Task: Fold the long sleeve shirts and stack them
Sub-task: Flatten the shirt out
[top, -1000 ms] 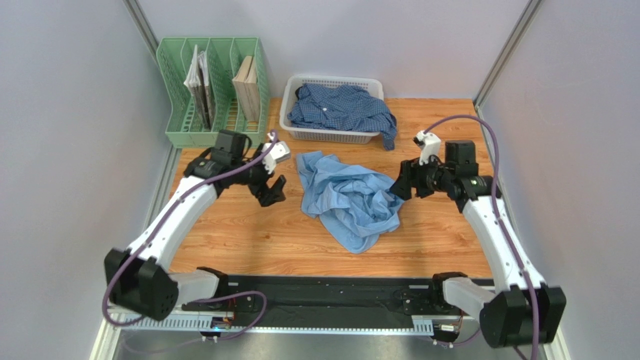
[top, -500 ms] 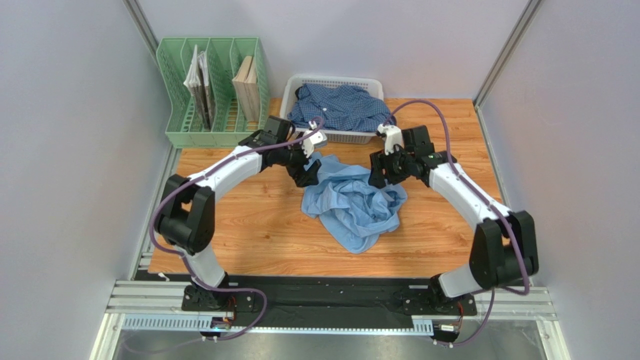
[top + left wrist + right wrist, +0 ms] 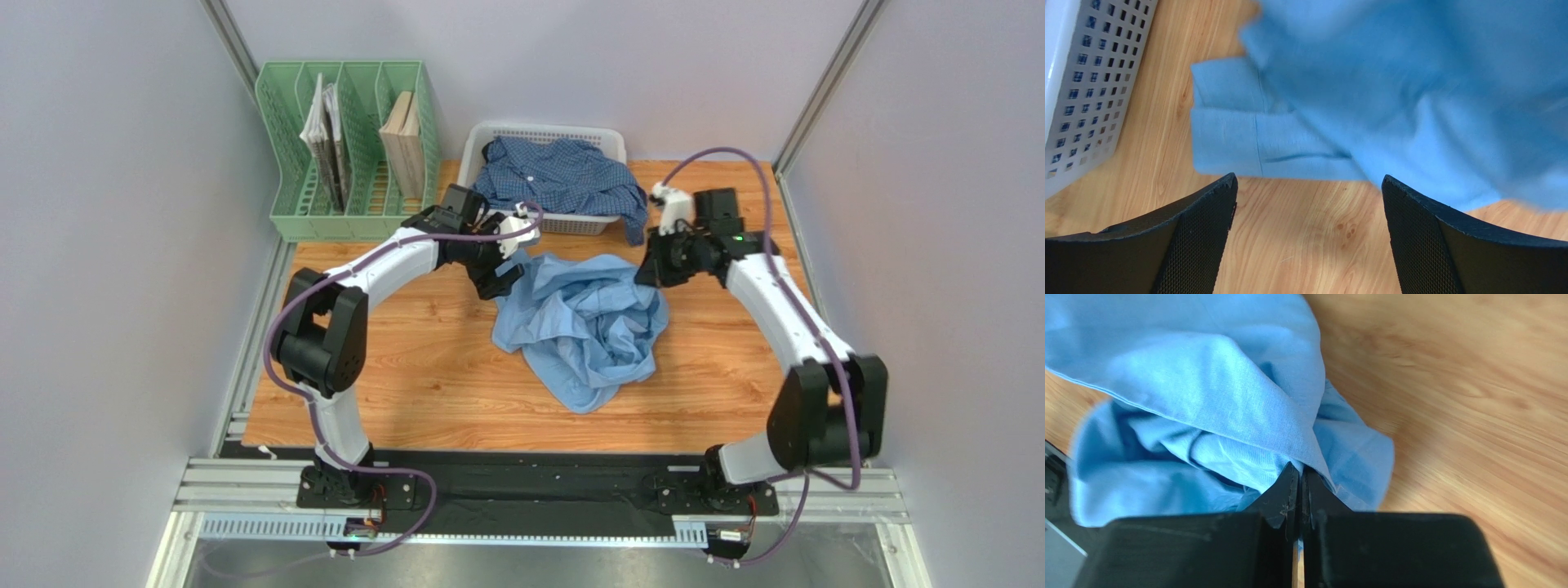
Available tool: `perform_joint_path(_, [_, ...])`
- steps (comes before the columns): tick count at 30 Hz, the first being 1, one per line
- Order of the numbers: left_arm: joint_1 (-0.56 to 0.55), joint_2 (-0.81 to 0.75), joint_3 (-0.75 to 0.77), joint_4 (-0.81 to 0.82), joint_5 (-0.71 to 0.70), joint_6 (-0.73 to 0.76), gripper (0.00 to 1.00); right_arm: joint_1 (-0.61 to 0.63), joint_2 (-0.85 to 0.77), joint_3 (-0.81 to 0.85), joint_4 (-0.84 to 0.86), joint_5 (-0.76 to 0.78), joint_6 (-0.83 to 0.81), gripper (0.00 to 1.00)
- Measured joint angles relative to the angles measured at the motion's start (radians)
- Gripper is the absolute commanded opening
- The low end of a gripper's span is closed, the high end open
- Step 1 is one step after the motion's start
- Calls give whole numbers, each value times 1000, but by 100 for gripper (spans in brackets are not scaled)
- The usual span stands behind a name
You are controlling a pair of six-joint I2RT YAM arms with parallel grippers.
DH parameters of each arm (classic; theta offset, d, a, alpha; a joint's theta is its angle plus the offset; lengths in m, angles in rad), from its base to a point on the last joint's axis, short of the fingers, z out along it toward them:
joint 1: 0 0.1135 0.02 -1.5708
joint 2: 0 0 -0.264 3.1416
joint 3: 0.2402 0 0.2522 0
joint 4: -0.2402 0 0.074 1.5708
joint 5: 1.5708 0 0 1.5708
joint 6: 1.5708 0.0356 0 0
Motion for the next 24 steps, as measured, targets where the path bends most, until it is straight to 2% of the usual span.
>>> perform_joint_path(2, [0, 10, 1, -13, -13, 42, 93, -68, -116, 28, -40, -21, 13, 0])
perform_joint_path(8, [-3, 106, 70, -44, -51, 77, 91, -141, -288, 92, -117, -34, 27, 0])
perform_joint_path(17, [-38, 183, 207, -60, -103, 26, 91, -342, -340, 53, -227, -25, 64, 0])
perform_joint_path(24, [-144, 355, 554, -146, -143, -95, 91, -383, -332, 16, -242, -23, 90, 0])
